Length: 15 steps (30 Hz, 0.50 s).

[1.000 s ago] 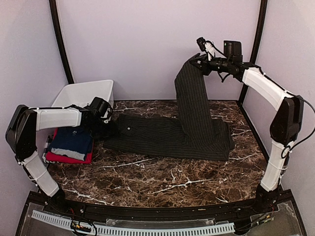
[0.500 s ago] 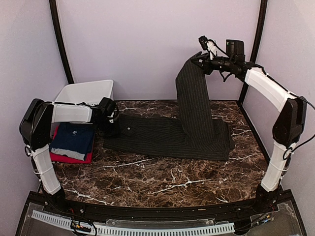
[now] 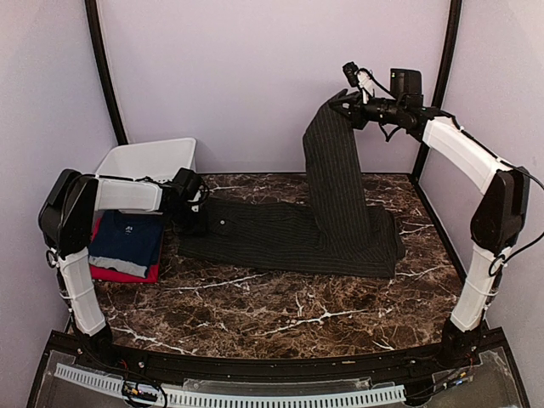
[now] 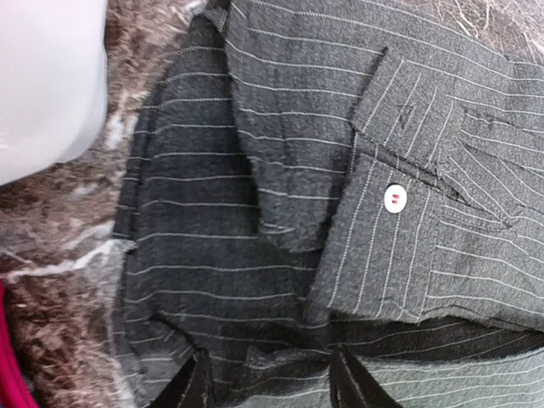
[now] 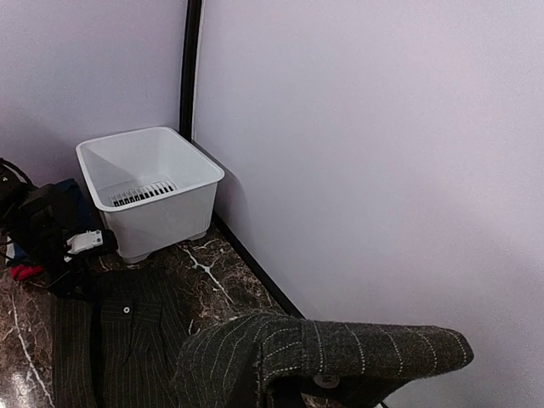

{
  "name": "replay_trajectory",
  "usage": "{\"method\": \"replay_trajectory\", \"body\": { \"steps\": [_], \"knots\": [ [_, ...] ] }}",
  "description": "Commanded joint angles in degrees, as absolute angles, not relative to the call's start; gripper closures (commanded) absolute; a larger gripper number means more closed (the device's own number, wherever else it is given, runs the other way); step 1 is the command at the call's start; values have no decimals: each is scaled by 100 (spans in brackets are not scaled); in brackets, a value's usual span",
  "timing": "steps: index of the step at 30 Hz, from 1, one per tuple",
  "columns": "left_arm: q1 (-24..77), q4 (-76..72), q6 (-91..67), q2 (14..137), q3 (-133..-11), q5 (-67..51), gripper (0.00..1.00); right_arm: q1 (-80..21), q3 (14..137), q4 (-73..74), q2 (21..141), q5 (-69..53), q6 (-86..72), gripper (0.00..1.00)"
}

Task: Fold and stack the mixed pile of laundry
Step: Fold the 1/3-folded shirt at the center of the board.

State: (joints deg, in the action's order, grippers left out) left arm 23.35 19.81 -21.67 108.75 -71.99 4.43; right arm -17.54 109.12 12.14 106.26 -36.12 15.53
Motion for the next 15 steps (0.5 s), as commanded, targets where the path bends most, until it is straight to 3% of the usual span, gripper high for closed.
{"method": "replay_trajectory", "body": {
  "steps": [1, 4, 11, 15],
  "knots": [
    [2288, 1776, -2037, 10991, -7244, 147, 58, -1731, 10983, 1107, 10523, -3648, 1550, 100],
    [2279, 1727, -2049, 11033, -7245, 100, 65, -1732, 10979, 1119, 10521, -3656, 1563, 100],
    [2284, 1675, -2112, 10786, -7141, 186, 99, -1731, 10969, 1154, 10481, -3635, 1594, 100],
    [2283, 1629, -2123, 10500, -7140, 331, 100, -1727, 10961, 1194, 10426, -3553, 1680, 100]
  ]
}}
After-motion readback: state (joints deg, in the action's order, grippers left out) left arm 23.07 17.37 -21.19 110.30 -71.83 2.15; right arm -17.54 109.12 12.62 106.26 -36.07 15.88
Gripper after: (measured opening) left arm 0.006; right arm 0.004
